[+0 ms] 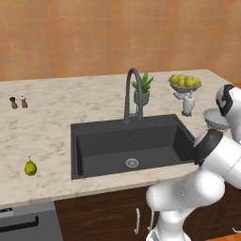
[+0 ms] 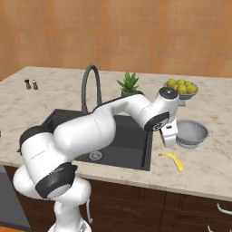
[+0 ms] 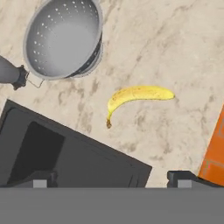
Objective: Put the colander in the sink, put the banana, pear in the colander, and turn on the sink faucet and pour water over the colander.
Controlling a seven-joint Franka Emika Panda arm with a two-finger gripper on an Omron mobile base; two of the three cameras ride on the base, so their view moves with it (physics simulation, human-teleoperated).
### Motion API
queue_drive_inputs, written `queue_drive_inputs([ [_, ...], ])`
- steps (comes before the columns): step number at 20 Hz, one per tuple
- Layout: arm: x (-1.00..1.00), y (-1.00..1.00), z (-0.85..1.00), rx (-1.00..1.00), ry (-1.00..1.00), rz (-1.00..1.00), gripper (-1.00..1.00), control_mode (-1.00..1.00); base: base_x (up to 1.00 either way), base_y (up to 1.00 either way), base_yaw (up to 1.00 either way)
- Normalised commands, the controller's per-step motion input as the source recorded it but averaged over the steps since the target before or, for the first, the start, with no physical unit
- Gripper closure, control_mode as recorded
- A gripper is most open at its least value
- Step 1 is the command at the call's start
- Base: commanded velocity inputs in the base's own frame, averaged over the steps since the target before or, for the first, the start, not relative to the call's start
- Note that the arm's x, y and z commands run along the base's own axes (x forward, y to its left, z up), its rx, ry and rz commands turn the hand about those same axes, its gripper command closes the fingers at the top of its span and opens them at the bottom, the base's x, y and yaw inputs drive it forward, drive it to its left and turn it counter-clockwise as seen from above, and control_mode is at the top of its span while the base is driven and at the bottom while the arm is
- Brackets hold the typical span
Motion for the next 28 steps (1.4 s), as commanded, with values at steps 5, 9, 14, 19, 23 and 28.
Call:
queue_drive_inputs([
  [5, 0.47, -0.47, -0.32, 0.10, 0.00, -0.02, -1.00, -1.00, 0.00, 0.00, 0.00],
  [9, 0.47, -0.45, -0.31, 0.08, 0.00, -0.01, -1.00, -1.00, 0.00, 0.00, 0.00],
  [14, 0.37, -0.44, -0.28, 0.06, 0.00, -0.03, -1.00, -1.00, 0.00, 0.00, 0.00],
  [19, 0.26, -0.42, -0.26, 0.04, 0.00, -0.05, -1.00, -1.00, 0.00, 0.00, 0.00],
  [23, 0.24, -0.35, -0.29, 0.03, 0.00, -0.04, -1.00, -1.00, 0.00, 0.00, 0.00],
  [28, 0.46, -0.20, -0.31, 0.02, 0.00, -0.04, -1.00, -1.00, 0.00, 0.00, 0.00],
])
